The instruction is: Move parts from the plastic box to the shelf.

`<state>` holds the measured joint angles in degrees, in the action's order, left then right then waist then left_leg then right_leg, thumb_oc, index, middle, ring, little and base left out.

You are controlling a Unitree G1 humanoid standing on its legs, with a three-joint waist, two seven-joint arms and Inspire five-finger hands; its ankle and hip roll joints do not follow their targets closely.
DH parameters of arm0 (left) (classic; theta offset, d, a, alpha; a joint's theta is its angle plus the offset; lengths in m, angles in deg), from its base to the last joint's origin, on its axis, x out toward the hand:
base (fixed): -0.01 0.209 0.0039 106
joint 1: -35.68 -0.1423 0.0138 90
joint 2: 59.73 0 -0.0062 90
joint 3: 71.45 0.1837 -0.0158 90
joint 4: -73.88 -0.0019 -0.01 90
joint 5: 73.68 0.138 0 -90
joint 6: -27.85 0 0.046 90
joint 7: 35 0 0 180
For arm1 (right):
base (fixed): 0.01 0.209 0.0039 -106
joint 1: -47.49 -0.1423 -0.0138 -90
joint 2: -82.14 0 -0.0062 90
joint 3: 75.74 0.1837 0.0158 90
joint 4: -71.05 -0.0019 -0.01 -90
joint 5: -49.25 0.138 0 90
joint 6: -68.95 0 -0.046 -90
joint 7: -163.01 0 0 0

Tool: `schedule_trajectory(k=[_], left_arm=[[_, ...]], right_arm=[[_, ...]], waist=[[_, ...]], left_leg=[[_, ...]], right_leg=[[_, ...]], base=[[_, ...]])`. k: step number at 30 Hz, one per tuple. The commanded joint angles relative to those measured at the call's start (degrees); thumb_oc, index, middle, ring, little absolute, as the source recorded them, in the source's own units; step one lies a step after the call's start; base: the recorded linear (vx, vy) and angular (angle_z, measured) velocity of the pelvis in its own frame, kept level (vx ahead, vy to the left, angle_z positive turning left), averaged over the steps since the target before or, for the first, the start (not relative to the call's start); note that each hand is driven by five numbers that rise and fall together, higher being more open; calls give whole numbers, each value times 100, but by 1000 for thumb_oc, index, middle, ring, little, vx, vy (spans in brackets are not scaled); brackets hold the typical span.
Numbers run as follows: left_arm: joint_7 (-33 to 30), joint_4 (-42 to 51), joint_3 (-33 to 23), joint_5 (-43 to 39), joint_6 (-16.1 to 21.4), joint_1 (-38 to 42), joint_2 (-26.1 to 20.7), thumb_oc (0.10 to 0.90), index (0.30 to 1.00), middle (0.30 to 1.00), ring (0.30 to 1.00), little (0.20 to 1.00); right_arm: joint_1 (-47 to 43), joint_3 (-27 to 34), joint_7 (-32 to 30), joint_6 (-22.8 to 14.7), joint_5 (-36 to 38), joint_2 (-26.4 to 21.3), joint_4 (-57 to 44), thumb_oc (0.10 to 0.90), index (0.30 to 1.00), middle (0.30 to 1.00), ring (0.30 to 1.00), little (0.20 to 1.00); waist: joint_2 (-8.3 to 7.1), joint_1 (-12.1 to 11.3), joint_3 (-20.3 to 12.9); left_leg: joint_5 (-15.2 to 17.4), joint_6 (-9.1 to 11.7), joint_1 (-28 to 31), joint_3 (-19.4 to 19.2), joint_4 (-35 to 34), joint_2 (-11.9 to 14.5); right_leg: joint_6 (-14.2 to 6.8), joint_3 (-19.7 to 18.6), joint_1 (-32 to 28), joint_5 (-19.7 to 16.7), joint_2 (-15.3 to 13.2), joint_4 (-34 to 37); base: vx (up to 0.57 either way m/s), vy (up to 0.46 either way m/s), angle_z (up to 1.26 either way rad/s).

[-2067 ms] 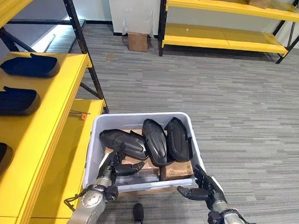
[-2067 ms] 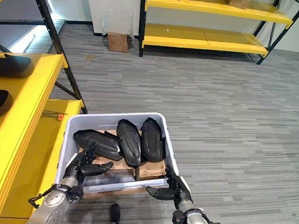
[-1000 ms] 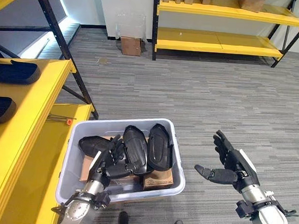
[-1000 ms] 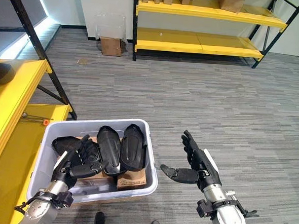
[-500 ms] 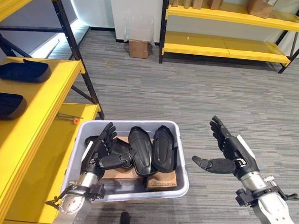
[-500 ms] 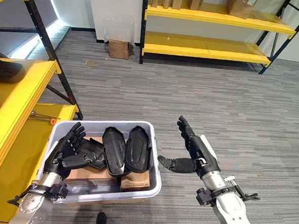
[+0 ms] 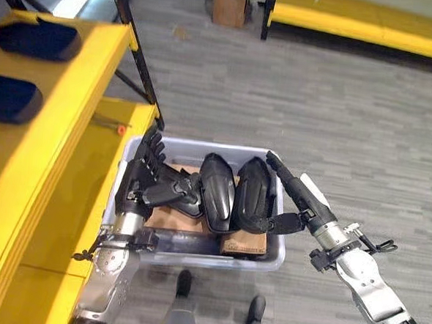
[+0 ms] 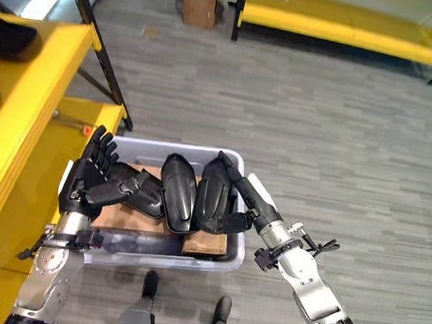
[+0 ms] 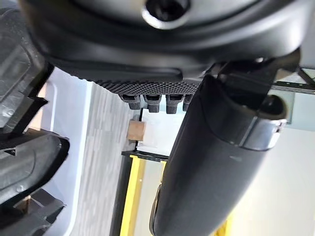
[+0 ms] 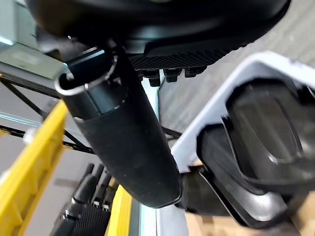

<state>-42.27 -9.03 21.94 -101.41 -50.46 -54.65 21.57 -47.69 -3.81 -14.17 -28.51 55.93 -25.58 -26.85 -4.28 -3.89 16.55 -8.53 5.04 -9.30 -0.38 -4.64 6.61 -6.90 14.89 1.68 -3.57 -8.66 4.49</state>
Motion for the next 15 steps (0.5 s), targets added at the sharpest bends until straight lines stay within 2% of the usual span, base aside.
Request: schedule_trajectory(k=[1,15], left_arm=[[-144,537,-75,295,740,599,-317,900,1000,1000,1000,1000],[-311,596,23,381,729,711,-378,900,1000,1000,1000,1000]], right_arm=[[-630,-67,-186,-419,-183,28,-333,900,1000,1000,1000,1000],[-483,-454,-2,-351,178,156,-702,900,1000,1000,1000,1000]], waist=[[-146,-25,-34],[-272,-7,364]], left_leg=[[733,-125,80,-385,502,-11],[834,-202,-257,-426,789,-73]], right_leg=[[-116,-307,161,181,-336,-563],[-132,-388,437,58,-400,-585]], base=[[-35,42,2],[-18,20,-1]])
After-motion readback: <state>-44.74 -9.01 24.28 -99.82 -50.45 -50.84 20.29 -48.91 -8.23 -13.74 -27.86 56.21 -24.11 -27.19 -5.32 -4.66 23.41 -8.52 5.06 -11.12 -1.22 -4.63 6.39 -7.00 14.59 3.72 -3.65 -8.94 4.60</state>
